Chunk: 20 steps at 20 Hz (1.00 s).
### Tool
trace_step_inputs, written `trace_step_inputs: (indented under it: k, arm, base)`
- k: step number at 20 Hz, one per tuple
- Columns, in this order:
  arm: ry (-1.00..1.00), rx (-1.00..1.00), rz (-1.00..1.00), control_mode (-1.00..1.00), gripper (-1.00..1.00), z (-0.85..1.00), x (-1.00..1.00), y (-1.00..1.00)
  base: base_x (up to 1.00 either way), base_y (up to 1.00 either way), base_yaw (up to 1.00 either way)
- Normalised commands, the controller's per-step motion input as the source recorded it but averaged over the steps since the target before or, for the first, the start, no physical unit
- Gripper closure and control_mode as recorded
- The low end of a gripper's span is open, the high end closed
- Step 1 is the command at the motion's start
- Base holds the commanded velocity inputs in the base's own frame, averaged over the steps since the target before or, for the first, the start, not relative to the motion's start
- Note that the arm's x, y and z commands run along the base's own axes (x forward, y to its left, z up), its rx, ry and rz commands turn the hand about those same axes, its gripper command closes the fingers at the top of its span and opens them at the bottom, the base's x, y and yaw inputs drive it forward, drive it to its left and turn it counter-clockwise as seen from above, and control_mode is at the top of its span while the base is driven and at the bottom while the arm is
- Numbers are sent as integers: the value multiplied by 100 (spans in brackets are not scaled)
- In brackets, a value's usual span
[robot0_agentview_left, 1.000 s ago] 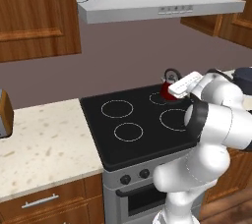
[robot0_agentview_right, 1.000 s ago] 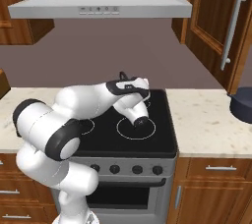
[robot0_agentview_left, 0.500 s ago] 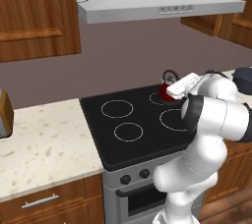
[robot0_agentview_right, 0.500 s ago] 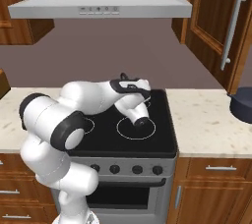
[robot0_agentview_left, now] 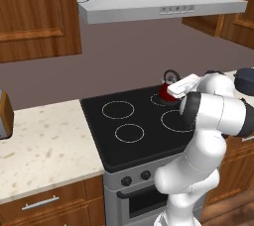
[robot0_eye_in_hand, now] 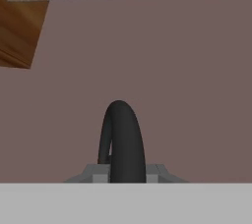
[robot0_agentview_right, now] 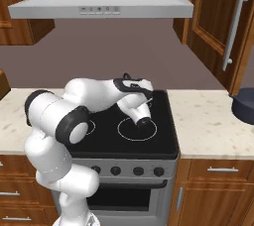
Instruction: Pick the kettle from the cabinet and place it on a stove burner. Then pick the pot from the counter and place it on another stove burner. Finally, turn both burners on.
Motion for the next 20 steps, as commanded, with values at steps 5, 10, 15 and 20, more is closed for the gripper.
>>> trace_step_inputs:
  k: [5,10,15,20]
  arm:
    - [0,1,0,-100,100,-6,14,-4]
    - [0,0,0,-100,100,-7,13,-3]
    - [0,0,0,-100,100,-7,15,-2]
    - [0,0,0,-100,100,-5,17,-1]
  base:
    - [0,0,0]
    - [0,0,0]
    - [0,0,0]
    - [0,0,0]
